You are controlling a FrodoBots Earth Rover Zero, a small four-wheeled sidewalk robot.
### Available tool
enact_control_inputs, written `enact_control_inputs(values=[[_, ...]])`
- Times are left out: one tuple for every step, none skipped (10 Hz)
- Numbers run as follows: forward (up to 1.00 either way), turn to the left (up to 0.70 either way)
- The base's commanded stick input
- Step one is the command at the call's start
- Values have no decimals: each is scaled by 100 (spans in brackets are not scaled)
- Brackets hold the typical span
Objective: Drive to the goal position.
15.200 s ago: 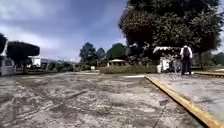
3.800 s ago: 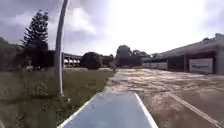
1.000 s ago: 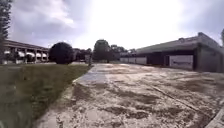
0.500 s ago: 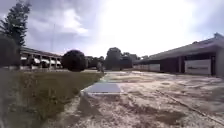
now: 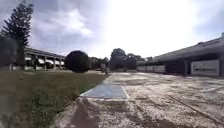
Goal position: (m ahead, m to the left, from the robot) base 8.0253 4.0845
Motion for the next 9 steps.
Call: enact_control_inputs(values=[[70,0],[70,0],[70,0],[70,0],[70,0],[70,0],[70,0],[70,0],[70,0]])
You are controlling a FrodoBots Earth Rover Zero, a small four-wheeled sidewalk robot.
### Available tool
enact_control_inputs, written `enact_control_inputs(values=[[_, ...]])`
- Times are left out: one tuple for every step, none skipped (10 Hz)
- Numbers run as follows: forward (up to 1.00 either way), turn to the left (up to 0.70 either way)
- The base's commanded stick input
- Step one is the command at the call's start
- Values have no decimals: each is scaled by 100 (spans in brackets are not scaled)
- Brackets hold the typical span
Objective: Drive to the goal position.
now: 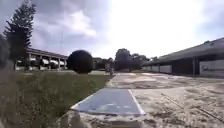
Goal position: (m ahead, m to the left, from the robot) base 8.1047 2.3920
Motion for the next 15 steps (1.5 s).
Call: enact_control_inputs(values=[[70,0],[70,0],[70,0],[70,0],[70,-7],[70,-27],[70,-25],[70,0],[70,0],[70,0],[70,0],[70,0],[70,0],[70,0],[70,0]])
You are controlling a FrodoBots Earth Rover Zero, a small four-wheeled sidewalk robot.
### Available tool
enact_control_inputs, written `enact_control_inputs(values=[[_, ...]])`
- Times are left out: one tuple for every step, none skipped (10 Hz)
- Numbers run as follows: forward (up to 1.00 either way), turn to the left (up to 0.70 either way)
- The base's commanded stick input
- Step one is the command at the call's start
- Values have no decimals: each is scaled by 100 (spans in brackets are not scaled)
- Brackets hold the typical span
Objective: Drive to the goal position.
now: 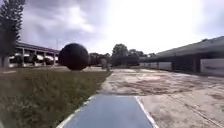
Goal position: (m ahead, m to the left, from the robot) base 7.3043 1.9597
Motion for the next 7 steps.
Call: enact_control_inputs(values=[[70,0],[70,0],[70,0],[70,0],[70,0],[70,0],[70,0]])
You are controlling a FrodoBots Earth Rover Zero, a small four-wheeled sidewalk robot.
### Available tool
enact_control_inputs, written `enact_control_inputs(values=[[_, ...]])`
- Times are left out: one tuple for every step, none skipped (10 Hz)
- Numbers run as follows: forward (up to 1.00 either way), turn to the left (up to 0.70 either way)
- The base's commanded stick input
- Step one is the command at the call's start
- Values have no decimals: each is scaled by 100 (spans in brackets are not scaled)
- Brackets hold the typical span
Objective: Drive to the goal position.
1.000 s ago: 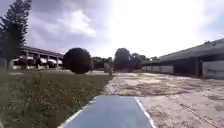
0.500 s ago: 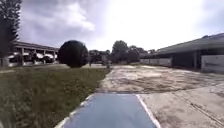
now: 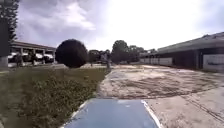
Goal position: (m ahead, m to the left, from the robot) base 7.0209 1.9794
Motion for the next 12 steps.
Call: enact_control_inputs(values=[[70,0],[70,0],[70,0],[70,0],[70,0],[70,0],[70,0],[70,0],[70,0],[70,0],[70,0],[70,0]])
